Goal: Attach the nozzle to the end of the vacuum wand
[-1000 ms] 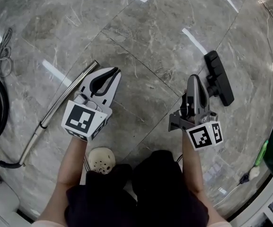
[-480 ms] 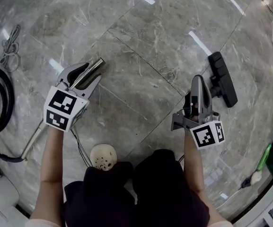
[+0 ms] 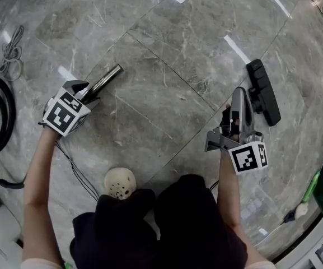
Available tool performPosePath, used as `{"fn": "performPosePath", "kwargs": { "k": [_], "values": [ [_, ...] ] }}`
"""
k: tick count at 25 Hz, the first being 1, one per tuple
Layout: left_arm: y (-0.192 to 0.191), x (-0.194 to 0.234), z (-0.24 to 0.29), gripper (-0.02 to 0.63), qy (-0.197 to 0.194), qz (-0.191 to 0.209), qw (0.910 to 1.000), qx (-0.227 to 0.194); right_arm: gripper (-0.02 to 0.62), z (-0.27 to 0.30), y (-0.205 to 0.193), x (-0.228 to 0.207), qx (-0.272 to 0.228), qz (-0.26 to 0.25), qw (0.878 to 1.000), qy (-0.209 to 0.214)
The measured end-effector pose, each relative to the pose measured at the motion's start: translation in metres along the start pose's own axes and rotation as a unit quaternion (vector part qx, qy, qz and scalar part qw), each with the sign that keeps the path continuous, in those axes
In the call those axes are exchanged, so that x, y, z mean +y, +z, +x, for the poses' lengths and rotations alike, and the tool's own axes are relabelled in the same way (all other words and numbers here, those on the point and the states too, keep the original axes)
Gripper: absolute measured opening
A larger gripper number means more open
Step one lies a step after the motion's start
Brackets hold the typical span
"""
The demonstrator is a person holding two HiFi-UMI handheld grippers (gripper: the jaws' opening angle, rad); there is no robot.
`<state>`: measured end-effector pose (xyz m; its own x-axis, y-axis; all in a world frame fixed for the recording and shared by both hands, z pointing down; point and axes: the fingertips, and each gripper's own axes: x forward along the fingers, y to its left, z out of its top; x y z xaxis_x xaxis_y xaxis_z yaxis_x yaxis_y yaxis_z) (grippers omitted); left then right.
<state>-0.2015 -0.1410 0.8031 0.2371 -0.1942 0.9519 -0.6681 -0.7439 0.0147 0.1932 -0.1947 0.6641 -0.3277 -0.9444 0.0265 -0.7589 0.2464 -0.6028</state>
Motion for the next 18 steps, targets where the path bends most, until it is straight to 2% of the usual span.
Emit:
{"fn": "performPosePath", "kwargs": {
  "k": [5, 6, 8, 13, 18],
  "values": [
    [-0.007, -0.005, 0.016, 0.220, -0.020, 0.016, 0.9990, 0.038, 0.017, -0.003, 0.009, -0.003, -0.009, -0.006, 1.000, -0.006],
    [-0.010, -0.007, 0.018, 0.177, -0.026, 0.017, 0.9984, 0.047, 0.017, -0.004, 0.011, -0.004, -0.011, -0.008, 1.000, -0.008],
    [-0.012, -0.009, 0.019, 0.155, -0.031, 0.017, 0.9980, 0.052, 0.017, -0.005, 0.012, -0.005, -0.013, -0.009, 1.000, -0.011],
    [-0.008, -0.012, 0.017, 0.152, -0.038, 0.018, 0.9988, 0.026, 0.017, -0.009, 0.011, -0.012, -0.012, -0.003, 1.000, -0.021],
    [0.008, -0.042, 0.015, 0.152, -0.084, 0.029, 0.9960, 0.001, 0.017, -0.011, 0.018, -0.022, -0.016, -0.004, 0.999, -0.033]
  ]
}}
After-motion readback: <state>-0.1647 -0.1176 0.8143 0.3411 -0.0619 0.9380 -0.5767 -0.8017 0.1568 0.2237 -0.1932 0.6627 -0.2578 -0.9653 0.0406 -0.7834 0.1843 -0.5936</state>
